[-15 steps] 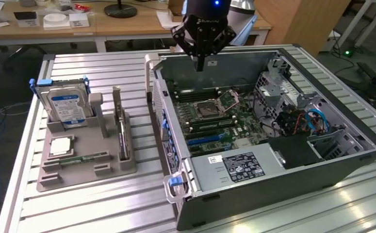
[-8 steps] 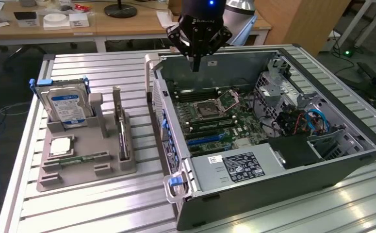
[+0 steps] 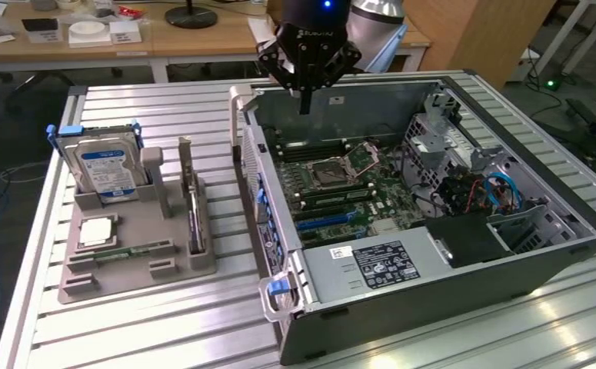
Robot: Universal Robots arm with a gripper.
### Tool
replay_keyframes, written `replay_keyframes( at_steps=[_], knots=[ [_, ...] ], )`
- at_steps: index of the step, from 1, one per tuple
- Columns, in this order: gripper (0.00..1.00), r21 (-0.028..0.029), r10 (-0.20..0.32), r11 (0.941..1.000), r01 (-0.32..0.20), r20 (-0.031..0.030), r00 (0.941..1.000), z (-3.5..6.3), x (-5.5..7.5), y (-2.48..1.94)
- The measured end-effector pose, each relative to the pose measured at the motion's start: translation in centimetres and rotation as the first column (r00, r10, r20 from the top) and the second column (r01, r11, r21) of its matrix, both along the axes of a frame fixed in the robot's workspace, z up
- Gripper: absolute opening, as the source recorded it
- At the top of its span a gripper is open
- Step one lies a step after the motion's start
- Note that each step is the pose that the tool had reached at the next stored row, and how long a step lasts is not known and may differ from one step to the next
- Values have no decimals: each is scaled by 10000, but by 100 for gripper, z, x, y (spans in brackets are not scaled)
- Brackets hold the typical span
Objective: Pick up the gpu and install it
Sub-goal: 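Reach for the gpu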
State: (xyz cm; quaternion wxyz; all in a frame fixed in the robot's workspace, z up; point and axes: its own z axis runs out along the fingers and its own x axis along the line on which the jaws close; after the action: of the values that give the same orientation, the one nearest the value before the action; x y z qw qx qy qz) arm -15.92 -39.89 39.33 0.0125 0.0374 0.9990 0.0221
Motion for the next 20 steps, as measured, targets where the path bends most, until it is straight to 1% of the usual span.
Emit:
replay_keyframes(
  at_steps=[20],
  knots=[
    [11,0,0,10000,0,0,10000,0,-190,-1]
  ],
)
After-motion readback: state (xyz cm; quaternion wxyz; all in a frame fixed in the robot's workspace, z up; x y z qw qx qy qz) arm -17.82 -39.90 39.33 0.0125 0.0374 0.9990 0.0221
